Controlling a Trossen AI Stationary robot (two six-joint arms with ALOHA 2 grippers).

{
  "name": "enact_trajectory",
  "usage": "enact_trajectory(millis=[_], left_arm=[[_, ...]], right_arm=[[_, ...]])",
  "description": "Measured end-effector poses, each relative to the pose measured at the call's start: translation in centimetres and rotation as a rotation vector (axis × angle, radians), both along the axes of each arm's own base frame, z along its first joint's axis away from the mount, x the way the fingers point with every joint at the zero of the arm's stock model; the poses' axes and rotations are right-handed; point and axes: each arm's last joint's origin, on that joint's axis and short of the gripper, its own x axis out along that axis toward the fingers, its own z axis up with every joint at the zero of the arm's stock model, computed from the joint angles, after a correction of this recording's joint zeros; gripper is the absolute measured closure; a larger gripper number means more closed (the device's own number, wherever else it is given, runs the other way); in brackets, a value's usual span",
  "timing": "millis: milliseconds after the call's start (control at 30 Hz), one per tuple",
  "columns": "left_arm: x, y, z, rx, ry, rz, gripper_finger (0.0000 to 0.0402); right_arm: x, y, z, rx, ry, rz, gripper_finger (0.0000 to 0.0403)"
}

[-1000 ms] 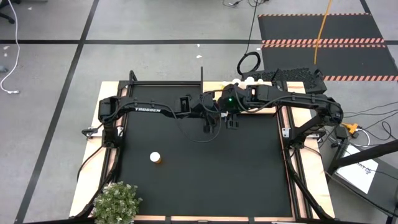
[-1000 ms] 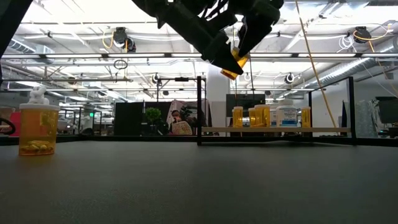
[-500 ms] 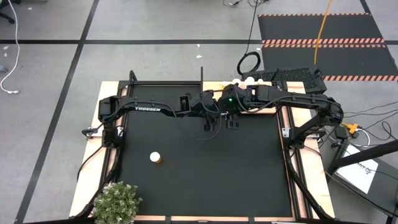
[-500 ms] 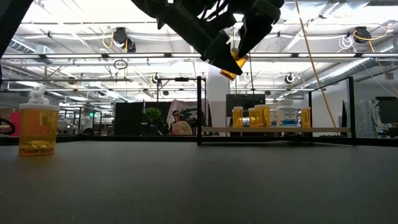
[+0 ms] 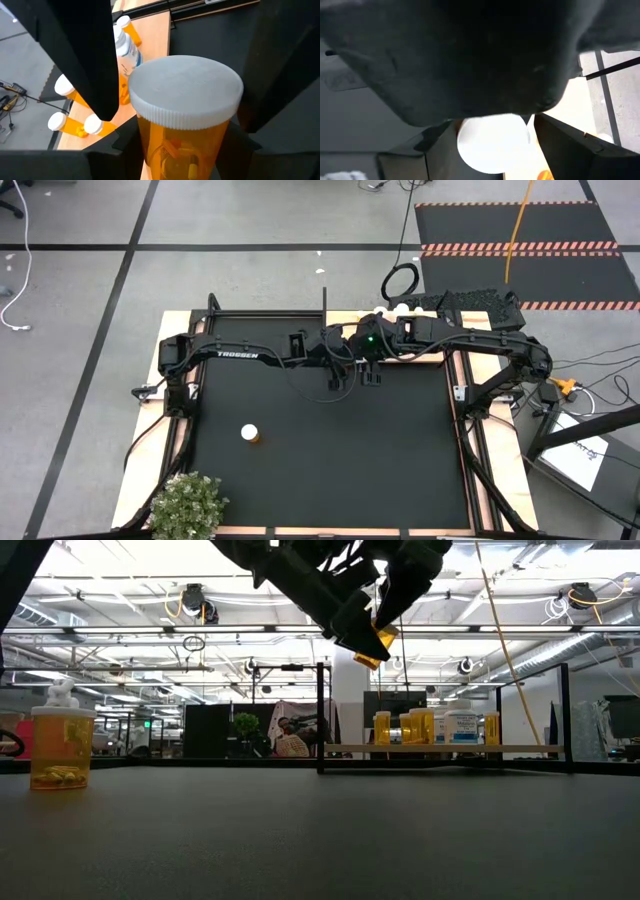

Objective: Pick and place medicine bottles onto shelf by color
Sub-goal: Put the large orange pill bottle on the shelf

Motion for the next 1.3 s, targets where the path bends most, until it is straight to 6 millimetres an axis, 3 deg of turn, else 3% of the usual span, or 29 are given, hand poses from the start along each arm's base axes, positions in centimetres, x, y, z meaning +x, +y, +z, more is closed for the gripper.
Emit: enact_trajectory(millis=[467,733,833,1200,1300], left_arm=[[0.00,0.07,0.00,0.001,-0.001,0.002,0.0215],[-0.01,0.45,0.14,0.000,-0.016,0.018,0.0215],[-0.08,0.77,0.18,-0.016,-0.021,0.030,0.0215],[-0.09,0.85,0.25,-0.013,-0.026,0.036,0.0215],[-0.08,0.85,0.25,-0.015,-0.027,0.038,0.0215]], right_arm=[[-0.05,0.02,-0.04,0.008,0.005,-0.006,0.0202],[-0.15,-0.17,0.06,-0.029,0.005,-0.078,0.0129],[-0.17,-0.20,0.06,-0.042,0.011,-0.074,0.0121],[-0.16,-0.18,0.06,-0.044,0.012,-0.064,0.0200],[-0.16,-0.18,0.06,-0.044,0.012,-0.064,0.0204]])
